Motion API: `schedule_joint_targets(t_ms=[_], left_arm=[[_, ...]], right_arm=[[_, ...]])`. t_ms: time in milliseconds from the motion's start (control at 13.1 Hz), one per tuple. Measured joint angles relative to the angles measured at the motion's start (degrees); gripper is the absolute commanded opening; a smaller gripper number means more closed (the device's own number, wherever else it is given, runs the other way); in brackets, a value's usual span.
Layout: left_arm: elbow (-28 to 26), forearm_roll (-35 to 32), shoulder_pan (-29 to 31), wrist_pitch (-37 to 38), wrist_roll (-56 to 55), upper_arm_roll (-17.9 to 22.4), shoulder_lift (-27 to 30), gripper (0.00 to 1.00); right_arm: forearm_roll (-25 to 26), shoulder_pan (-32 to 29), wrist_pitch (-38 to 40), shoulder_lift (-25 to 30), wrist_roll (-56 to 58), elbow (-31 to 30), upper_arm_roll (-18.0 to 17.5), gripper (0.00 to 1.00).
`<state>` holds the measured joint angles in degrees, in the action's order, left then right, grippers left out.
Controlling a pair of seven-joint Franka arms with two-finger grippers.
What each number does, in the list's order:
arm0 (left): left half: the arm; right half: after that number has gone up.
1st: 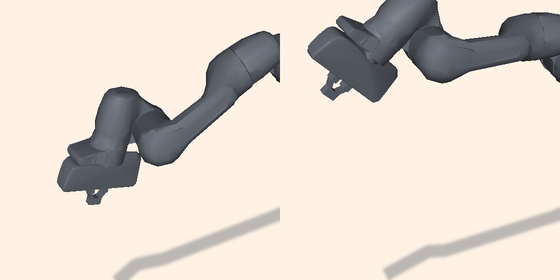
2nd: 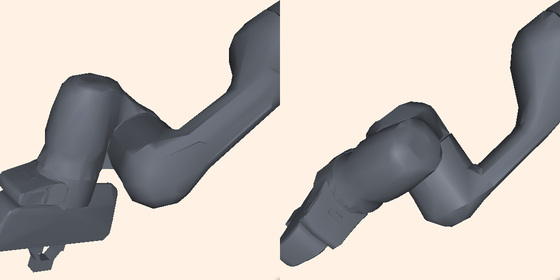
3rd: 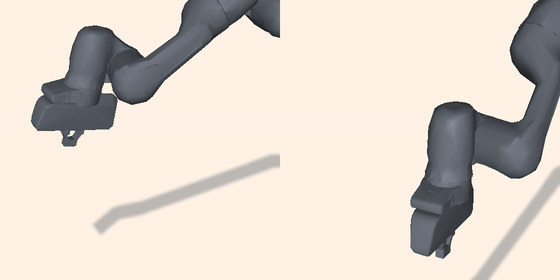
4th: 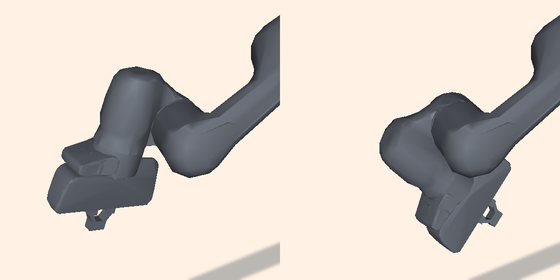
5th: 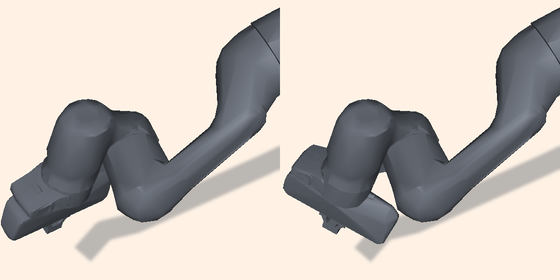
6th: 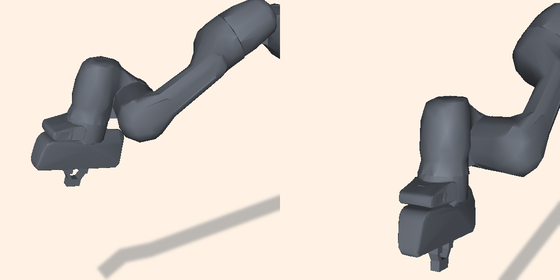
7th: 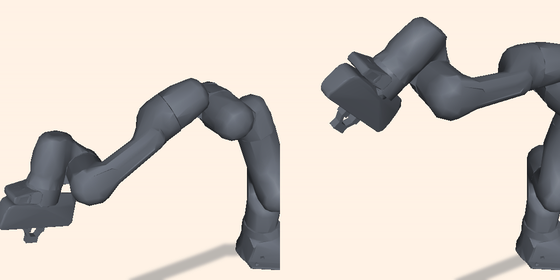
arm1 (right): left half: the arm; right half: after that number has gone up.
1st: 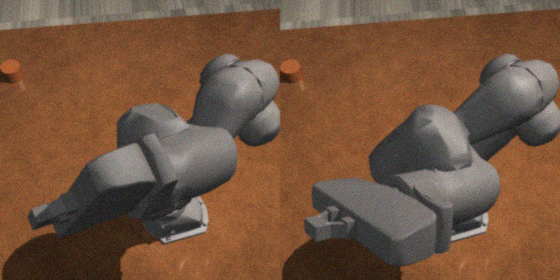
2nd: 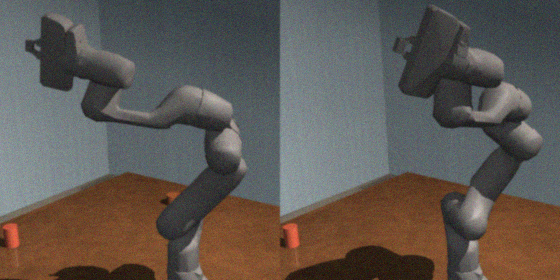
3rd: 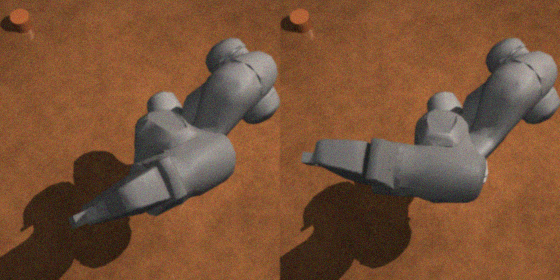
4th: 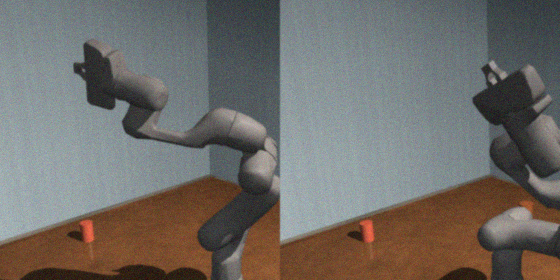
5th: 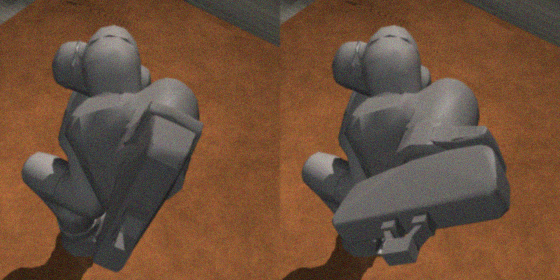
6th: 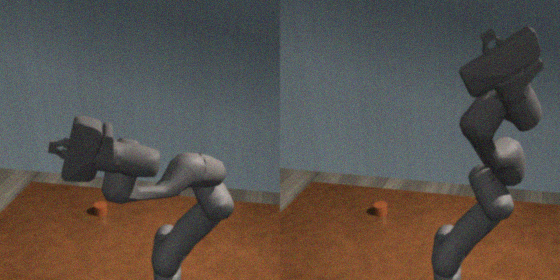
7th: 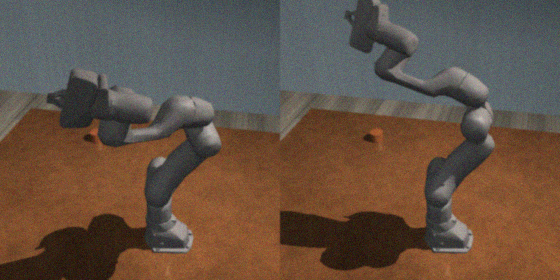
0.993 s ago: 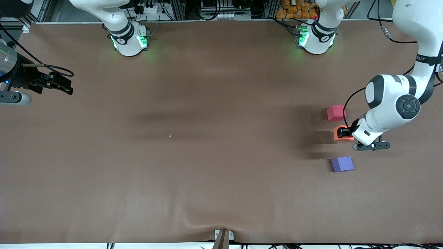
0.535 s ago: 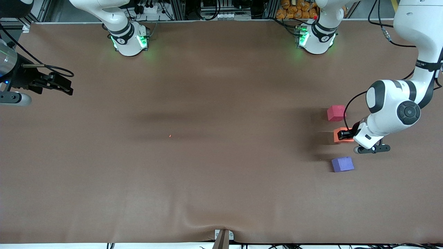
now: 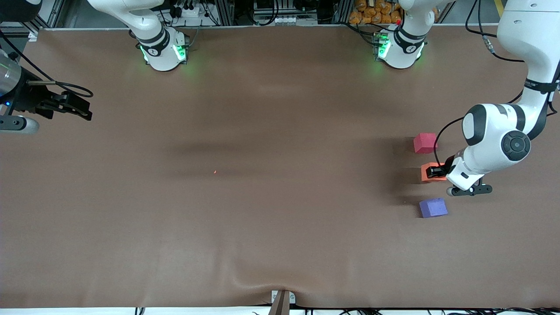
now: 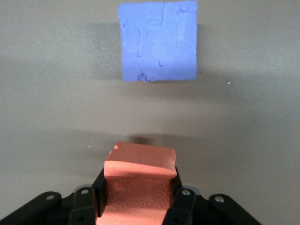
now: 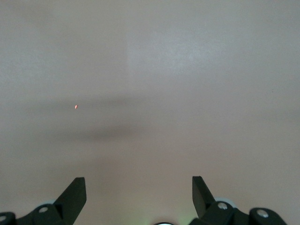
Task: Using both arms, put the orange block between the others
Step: 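Lower the orange cube between the pink and blue cubes, then open the left gripper to release the orange cube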
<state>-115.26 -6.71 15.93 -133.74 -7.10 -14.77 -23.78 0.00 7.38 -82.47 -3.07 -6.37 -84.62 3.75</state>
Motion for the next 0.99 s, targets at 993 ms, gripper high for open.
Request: schedule_joint_targets(t_ms=[993], left_arm=[[0.5,0.0,0.5,-1.0,0.0,0.0,-1.8,0.18]], right_arm=[[0.0,0.0,0.0,0.0,0.0,0.0,0.0,1.0]])
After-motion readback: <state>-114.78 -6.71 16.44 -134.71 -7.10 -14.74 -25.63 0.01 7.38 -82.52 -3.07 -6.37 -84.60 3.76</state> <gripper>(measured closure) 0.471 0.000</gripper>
